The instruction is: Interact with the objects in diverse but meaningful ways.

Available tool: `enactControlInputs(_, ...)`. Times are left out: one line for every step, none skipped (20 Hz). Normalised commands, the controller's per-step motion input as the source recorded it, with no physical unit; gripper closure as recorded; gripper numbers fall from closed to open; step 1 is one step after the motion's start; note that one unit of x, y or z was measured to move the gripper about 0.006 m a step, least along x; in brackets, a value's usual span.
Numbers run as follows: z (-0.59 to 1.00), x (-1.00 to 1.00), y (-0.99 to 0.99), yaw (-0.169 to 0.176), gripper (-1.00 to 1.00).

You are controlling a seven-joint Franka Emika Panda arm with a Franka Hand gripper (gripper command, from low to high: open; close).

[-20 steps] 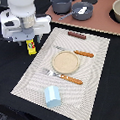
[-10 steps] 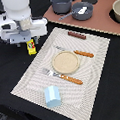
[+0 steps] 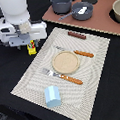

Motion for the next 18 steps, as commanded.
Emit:
enactControlInputs(-0.25,-0.1,0.0,-0.032,1.0)
enactControlInputs(-0.25,-0.1,0.0,-0.03,1.0)
enactControlInputs(-0.24,-0.11,0.0,-0.029,1.0)
enactControlInputs(-0.24,-0.12,0.0,-0.026,1.0)
enactControlInputs(-0.24,-0.11,0.0,-0.024,1.0)
enactControlInputs(-0.24,-0.11,0.0,-0.019,1.0)
enactControlInputs(-0.24,-0.11,0.0,-0.013,1.0)
enactControlInputs(-0.25,-0.1,0.0,-0.009,1.0)
enactControlInputs(-0.25,-0.09,0.0,-0.005,1.0)
enactControlInputs(-0.24,-0.1,0.0,-0.002,1.0)
enactControlInputs(-0.22,-0.11,0.0,0.0,1.0)
enactControlInputs(-0.19,-0.1,0.0,0.0,1.0)
enactControlInputs(-0.11,-0.09,0.0,0.0,1.0)
enactControlInputs(-0.03,-0.03,0.0,0.0,1.0)
enactControlInputs(0.01,0.0,0.0,0.0,1.0)
enactControlInputs(0.28,0.0,0.0,-0.021,1.0)
enactControlInputs(0.55,0.0,0.0,-0.029,1.0)
enactControlInputs(0.77,0.01,0.0,-0.036,1.0)
